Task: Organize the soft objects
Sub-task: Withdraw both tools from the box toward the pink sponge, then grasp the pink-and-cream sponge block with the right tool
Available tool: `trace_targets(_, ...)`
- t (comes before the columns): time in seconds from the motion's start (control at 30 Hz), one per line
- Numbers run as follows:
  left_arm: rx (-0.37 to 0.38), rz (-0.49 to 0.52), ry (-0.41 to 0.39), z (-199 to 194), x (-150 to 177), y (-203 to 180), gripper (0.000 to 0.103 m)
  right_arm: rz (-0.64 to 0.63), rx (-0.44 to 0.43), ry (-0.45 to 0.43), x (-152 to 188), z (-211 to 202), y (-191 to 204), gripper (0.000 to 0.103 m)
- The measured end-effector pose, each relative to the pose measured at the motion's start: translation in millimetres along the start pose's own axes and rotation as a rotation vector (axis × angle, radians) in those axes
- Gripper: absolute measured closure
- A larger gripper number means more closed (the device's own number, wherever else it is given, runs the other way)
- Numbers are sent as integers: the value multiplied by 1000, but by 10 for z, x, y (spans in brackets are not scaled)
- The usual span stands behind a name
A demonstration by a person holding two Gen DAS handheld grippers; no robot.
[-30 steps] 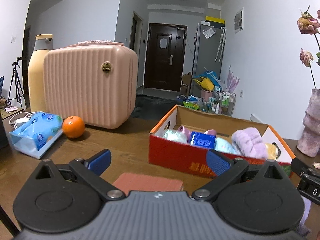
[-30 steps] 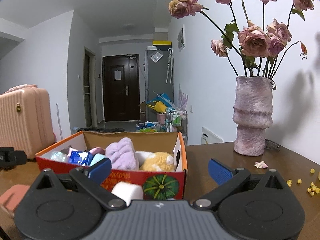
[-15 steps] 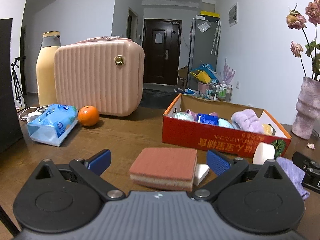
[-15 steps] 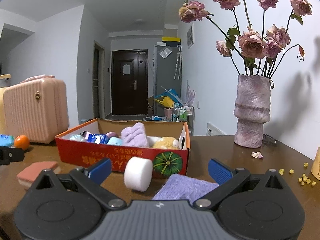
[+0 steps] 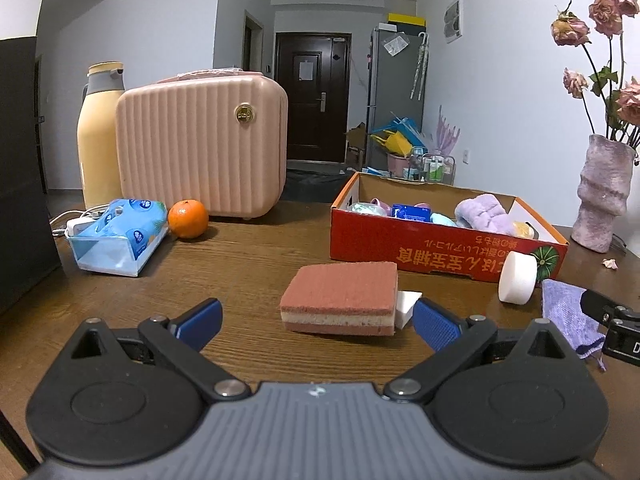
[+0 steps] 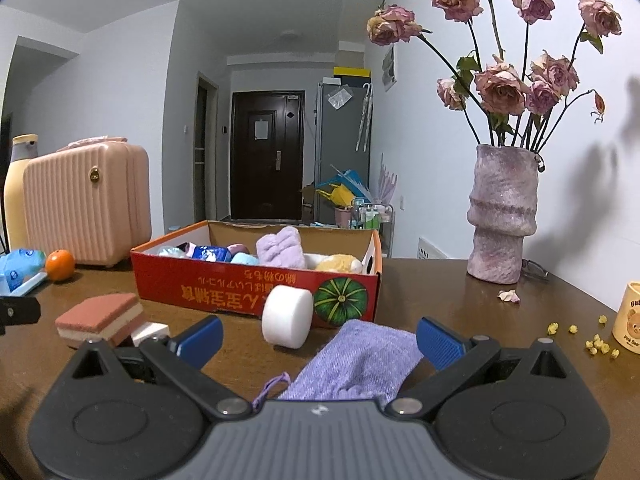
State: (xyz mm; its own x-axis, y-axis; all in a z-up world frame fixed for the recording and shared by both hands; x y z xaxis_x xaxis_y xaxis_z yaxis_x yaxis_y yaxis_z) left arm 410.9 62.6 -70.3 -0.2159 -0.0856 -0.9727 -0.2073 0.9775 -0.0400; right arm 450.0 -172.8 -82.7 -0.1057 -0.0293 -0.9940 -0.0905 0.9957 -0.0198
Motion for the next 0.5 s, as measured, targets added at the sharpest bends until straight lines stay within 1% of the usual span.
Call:
trace_targets(0.13,5,3,8,2,18,3,0,3,-1,4,8,-16,-3,0)
trace_targets(0.3,31,10,17,28,20,17,0,-2,-13,17,44,4,44,0)
trace_targets(0.4,24,32,14,54,28,76,0,-10,-33,29,65,38,121,0)
trace_targets(0.5,16,20,23,89,28,199,0,-2,-55,41,79,87,225,0)
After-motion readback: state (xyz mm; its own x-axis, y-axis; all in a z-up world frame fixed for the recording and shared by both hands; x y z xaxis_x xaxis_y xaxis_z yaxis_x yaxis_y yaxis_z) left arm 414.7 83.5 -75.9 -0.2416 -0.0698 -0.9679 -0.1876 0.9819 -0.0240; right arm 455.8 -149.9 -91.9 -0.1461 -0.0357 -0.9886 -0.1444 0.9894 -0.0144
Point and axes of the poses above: each gripper's, at about its wrist camera, not at the fingertips, and z roughly the way its jaws point, y to its left, x to its underside, the point moved 9 cm from there along z, roughly the way its jaws point, and after that the axes turned 12 degrees about -y, right-handed, at the moved point
